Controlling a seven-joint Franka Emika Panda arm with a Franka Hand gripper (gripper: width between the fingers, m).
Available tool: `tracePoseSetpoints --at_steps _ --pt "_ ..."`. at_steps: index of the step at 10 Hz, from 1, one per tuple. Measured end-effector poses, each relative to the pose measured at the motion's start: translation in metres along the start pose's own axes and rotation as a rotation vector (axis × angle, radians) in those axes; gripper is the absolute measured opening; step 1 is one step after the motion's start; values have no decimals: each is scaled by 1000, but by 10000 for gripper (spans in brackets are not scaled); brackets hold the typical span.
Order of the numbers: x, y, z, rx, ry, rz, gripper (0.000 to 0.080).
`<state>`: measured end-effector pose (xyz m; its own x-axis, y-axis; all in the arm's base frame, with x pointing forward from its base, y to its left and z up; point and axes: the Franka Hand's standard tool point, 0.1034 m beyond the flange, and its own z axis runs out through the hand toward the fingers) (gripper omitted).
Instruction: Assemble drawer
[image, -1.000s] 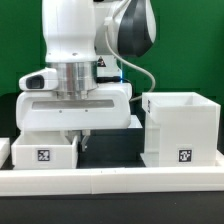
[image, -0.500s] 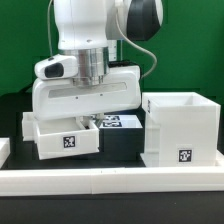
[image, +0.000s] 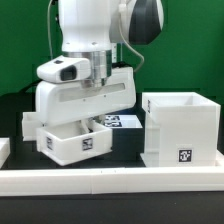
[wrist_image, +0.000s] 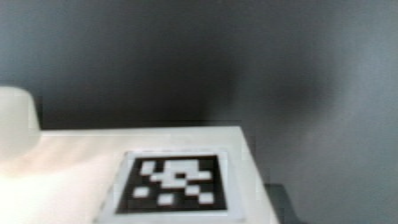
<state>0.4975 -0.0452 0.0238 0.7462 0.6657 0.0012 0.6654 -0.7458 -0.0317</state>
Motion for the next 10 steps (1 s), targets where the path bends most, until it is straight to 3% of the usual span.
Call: tracePoseSetpoints --at_steps 6,8,10 --pt "-5 2 1 5 -32 -381 41" --pt "4 2 0 -7 -42 -528 41" --pt "3 4 1 -5 -56 -681 41"
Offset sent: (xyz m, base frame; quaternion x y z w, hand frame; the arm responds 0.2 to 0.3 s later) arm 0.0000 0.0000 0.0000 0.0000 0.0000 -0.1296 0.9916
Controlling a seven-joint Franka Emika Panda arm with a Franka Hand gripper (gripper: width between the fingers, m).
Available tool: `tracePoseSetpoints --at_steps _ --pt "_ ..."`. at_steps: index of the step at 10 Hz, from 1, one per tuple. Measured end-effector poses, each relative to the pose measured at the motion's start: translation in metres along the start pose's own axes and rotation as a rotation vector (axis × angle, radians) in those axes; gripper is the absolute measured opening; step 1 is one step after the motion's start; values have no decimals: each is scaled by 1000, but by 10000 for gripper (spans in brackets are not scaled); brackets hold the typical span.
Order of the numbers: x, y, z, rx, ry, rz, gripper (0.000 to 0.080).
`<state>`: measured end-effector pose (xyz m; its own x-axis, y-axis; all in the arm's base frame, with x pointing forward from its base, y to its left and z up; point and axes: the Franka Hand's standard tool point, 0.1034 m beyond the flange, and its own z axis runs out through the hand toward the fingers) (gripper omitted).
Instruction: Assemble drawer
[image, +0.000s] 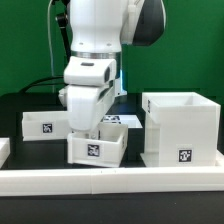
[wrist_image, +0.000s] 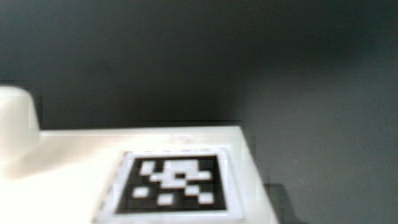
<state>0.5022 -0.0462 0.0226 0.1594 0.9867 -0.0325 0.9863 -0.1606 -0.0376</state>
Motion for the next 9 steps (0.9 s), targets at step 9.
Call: tracePoseSetpoints --at_steps 9 --pt "17 16 7 -29 7 -55 41"
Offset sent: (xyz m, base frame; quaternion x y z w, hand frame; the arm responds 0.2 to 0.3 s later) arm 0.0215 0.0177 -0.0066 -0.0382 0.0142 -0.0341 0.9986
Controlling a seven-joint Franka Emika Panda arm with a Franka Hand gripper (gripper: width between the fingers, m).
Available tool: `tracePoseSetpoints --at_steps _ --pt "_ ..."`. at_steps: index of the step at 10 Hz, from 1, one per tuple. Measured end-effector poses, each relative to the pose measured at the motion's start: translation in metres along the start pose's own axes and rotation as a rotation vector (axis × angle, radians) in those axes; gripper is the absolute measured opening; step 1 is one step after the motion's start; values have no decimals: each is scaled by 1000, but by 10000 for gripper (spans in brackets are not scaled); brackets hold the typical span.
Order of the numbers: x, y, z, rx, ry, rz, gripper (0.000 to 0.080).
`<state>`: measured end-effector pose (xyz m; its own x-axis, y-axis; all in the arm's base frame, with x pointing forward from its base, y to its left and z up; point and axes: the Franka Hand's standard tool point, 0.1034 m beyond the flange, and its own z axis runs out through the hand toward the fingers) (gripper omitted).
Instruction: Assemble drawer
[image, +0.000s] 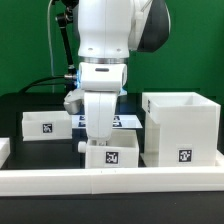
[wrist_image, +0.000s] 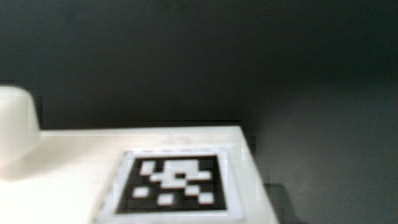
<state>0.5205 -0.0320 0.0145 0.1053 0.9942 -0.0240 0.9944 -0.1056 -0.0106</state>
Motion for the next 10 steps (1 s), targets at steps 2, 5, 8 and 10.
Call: tracePoseSetpoints --at_steps 2,5,8,10 --pt "0 0 1 1 0 0 41" --pt "13 8 -3 -12 -6 -66 41" --pt "11 8 -2 -14 -6 -56 41" --pt "14 8 3 -16 -7 -71 41"
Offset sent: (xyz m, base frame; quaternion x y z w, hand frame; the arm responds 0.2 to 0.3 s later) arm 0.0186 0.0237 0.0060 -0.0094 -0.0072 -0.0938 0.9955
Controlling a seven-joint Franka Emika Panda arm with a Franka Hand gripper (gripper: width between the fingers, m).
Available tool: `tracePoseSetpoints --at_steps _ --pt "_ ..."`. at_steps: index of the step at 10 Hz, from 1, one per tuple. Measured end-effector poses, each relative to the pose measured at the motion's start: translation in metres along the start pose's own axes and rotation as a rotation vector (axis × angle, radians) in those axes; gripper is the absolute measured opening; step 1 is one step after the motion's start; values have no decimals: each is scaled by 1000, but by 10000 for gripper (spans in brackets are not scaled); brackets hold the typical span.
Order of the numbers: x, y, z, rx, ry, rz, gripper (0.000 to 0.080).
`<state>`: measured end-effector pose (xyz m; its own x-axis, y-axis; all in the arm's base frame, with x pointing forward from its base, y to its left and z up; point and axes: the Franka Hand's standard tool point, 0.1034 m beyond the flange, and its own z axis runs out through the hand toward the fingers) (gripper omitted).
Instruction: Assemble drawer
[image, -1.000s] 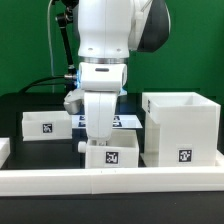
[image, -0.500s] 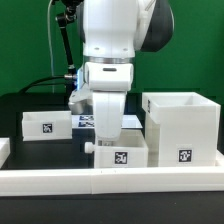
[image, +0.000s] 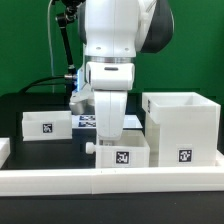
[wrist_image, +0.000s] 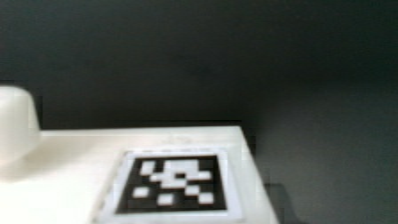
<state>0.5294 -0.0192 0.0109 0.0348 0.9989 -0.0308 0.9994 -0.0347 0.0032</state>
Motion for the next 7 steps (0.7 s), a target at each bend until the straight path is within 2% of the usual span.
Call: tracePoseSetpoints --at_steps 3,7 --pt "8 5 1 8 0 -18 41" --pt "6 5 1 7 0 -11 41"
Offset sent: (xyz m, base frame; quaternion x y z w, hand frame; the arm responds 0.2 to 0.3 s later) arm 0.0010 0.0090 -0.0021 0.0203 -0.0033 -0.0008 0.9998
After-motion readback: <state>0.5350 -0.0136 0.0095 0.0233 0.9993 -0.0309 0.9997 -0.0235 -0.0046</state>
